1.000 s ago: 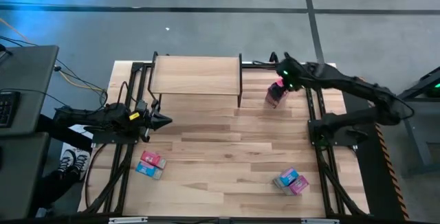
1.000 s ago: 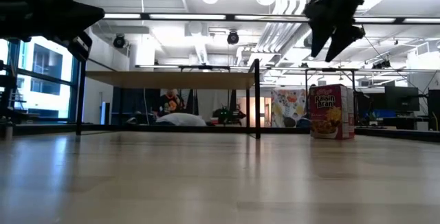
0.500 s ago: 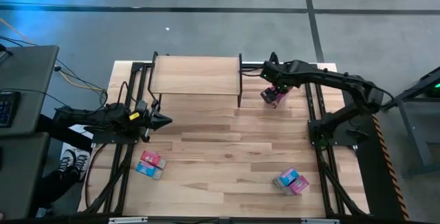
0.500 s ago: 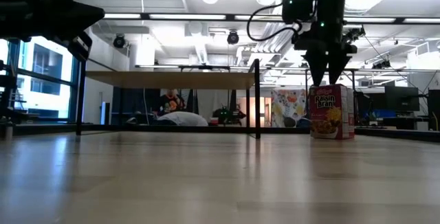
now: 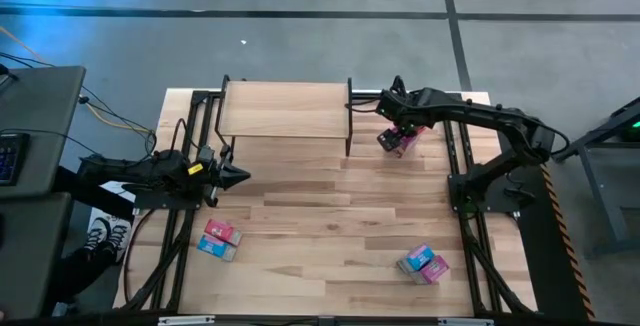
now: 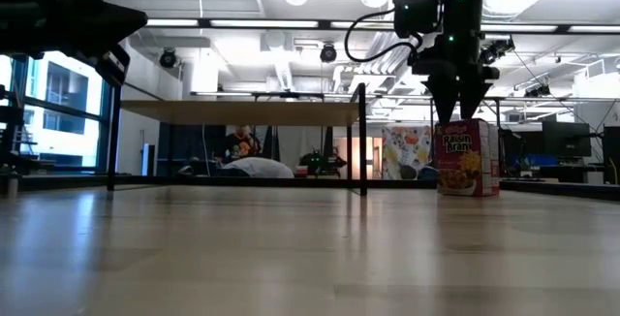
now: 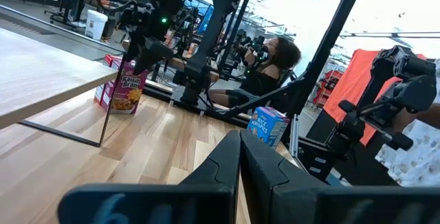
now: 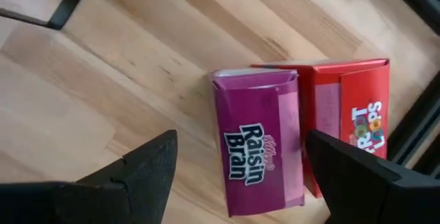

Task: Stack cereal on shelf
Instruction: Put the top purple cereal box on the shelf

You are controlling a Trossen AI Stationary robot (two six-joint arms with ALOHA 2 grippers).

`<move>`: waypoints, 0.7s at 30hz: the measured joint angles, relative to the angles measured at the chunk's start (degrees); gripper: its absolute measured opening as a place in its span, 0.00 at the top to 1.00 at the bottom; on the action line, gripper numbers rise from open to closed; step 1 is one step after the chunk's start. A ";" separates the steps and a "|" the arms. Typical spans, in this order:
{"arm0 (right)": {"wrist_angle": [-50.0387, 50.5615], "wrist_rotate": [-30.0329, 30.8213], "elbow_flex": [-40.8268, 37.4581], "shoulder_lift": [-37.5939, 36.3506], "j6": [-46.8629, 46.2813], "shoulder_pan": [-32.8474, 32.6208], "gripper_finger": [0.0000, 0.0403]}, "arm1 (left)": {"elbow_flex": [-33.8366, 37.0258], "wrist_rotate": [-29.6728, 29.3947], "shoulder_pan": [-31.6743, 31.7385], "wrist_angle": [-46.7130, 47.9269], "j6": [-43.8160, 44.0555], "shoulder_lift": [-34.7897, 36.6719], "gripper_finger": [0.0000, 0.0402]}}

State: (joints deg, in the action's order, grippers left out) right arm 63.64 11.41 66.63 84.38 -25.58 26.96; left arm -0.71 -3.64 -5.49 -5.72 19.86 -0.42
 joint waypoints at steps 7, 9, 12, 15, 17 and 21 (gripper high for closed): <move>0.15 2.00 0.00 0.00 0.09 0.02 0.27 | 0.00 0.01 0.00 0.00 0.00 0.01 0.99; 0.13 1.98 0.00 0.00 0.09 0.00 0.27 | 0.00 0.00 0.00 0.00 -0.02 0.00 0.99; 0.15 1.90 0.00 0.00 0.03 0.00 0.27 | 0.00 0.00 0.02 0.00 -0.02 -0.01 0.99; 0.20 1.65 0.00 0.00 -0.07 -0.30 0.27 | 0.00 0.00 0.02 0.00 0.00 0.00 0.99; 0.22 2.03 0.00 0.00 -0.02 -0.37 0.27 | 0.00 0.00 0.02 0.00 -0.04 0.01 0.99; 0.50 1.52 0.00 0.00 0.00 -0.37 0.27 | 0.00 0.00 0.00 0.00 -0.02 -0.01 0.99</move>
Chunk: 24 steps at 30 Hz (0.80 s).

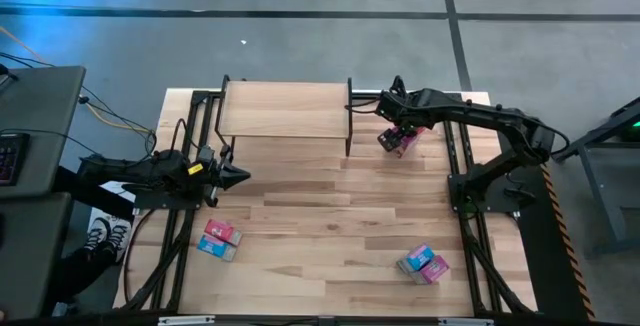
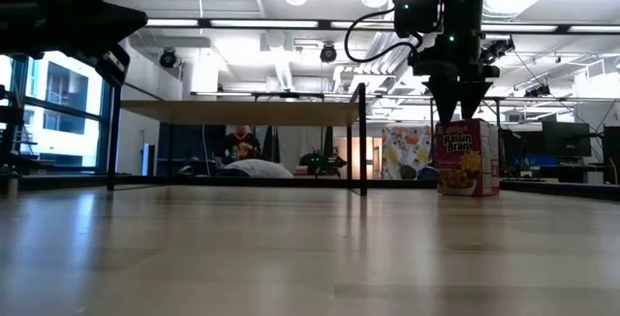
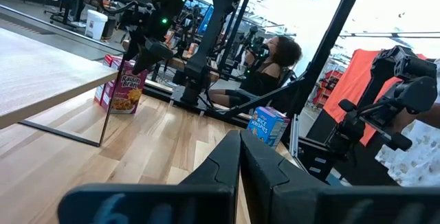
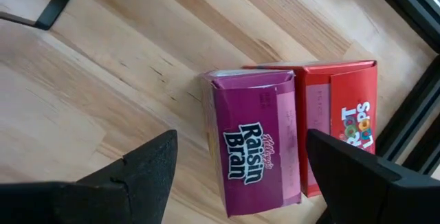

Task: Stack cereal on shelf
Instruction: Put the top purple cereal box on the shelf

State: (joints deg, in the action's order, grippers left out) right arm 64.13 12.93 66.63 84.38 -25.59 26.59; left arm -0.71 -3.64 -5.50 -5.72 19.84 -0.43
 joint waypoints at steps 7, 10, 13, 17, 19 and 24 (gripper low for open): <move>0.86 0.12 0.00 2.04 1.66 -0.09 0.27 | 0.00 0.00 0.02 0.00 -0.02 0.01 0.99; 0.50 0.13 0.00 2.16 1.64 -0.58 0.27 | 0.00 0.00 0.02 0.00 0.02 0.00 0.99; 0.40 -0.09 0.04 2.16 1.62 -1.14 0.27 | -0.01 0.01 0.02 0.00 0.02 0.01 0.99; 0.31 -0.40 0.07 2.17 2.06 -1.71 0.27 | 0.00 0.01 0.02 0.00 0.02 0.02 0.99; 0.39 0.35 0.07 2.21 2.75 -1.66 0.27 | 0.00 0.00 0.02 0.00 0.00 0.00 0.99; 0.38 0.53 0.07 2.21 4.71 -1.35 0.27 | 0.00 0.01 0.01 0.00 0.02 0.01 0.99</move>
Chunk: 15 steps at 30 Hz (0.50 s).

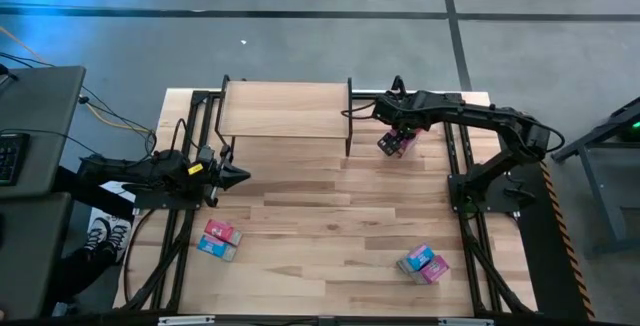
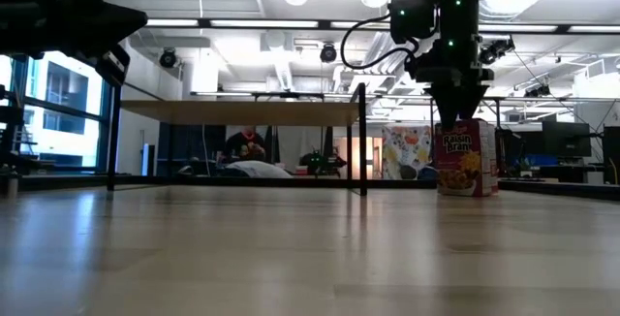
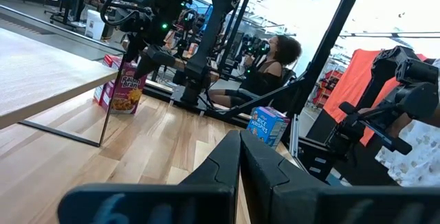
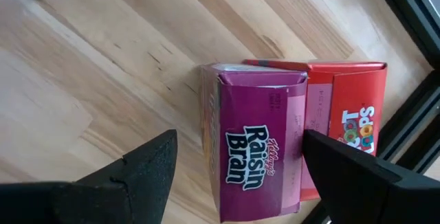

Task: Stack cereal on shelf
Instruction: Put the top purple cereal box on the shelf

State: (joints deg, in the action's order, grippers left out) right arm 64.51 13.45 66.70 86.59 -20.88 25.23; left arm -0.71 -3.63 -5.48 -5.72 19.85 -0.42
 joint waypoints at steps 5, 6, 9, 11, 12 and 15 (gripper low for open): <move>0.46 -0.21 0.00 0.02 -0.09 -0.10 0.27 | -0.02 0.01 -0.01 0.00 -0.02 0.01 0.99; 0.71 -0.17 0.00 0.02 -0.09 -0.21 0.27 | 0.00 0.01 0.00 0.00 -0.03 0.01 0.99; 1.34 -0.15 0.00 0.02 0.21 -0.26 0.27 | 0.00 -0.01 0.01 0.00 -0.02 0.01 0.99; 1.52 -0.15 0.00 -0.05 0.30 -0.26 0.27 | 0.00 0.01 0.01 0.00 0.00 0.01 0.99; 1.59 -0.20 0.00 -0.25 0.34 -0.15 0.27 | 0.00 0.01 0.01 0.00 -0.01 0.01 0.99; 1.74 -0.44 0.00 -1.33 -0.29 -0.11 0.27 | 0.00 0.01 0.00 0.00 0.00 0.00 0.99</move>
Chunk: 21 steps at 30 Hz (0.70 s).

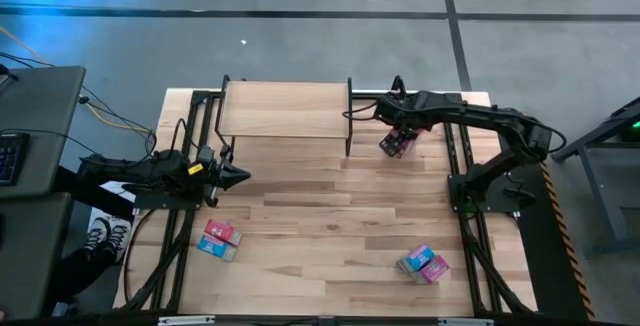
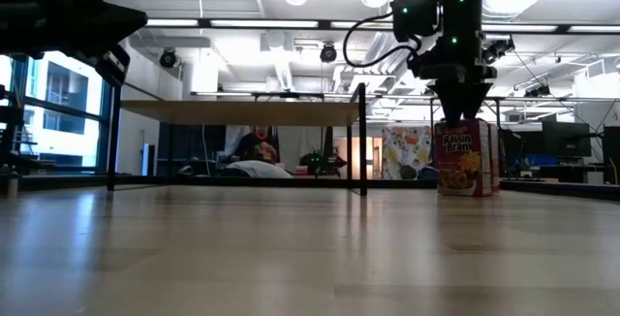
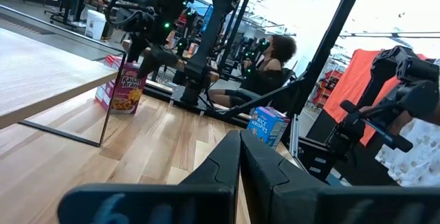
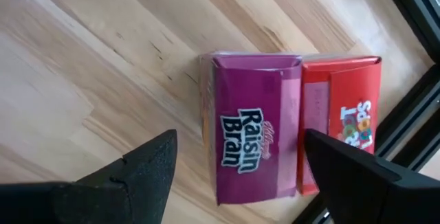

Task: Stack cereal on shelf
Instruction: Put the top purple cereal box on the shelf

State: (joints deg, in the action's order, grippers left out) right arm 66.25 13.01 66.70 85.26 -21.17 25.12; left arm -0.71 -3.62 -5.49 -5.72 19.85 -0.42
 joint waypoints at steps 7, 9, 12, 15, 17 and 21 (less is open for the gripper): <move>0.05 0.01 0.00 -2.17 -2.86 -0.04 0.27 | 0.00 0.00 0.01 0.00 0.00 0.01 0.99; 0.28 0.28 -0.02 -2.10 -2.91 -0.04 0.27 | 0.00 0.00 0.01 0.00 -0.01 0.01 0.99; -0.72 -0.37 -0.02 -1.56 -3.86 -0.04 0.27 | 0.00 0.01 0.01 0.00 0.00 -0.01 0.99; -0.90 0.74 -0.02 -1.61 -4.31 -0.04 0.27 | 0.00 -0.02 0.01 0.00 0.01 0.00 0.99; -0.91 1.77 -0.02 -1.61 -4.37 -0.04 0.28 | 0.00 -0.02 0.01 0.00 -0.03 0.01 0.99; -0.93 1.93 -0.02 -1.57 -4.37 -0.04 0.31 | 0.00 -0.02 -0.01 0.02 -0.02 0.01 0.99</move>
State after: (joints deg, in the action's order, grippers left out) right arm 65.32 14.94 66.67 83.69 -25.54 25.08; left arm -0.71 -3.64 -5.50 -5.69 19.84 -0.40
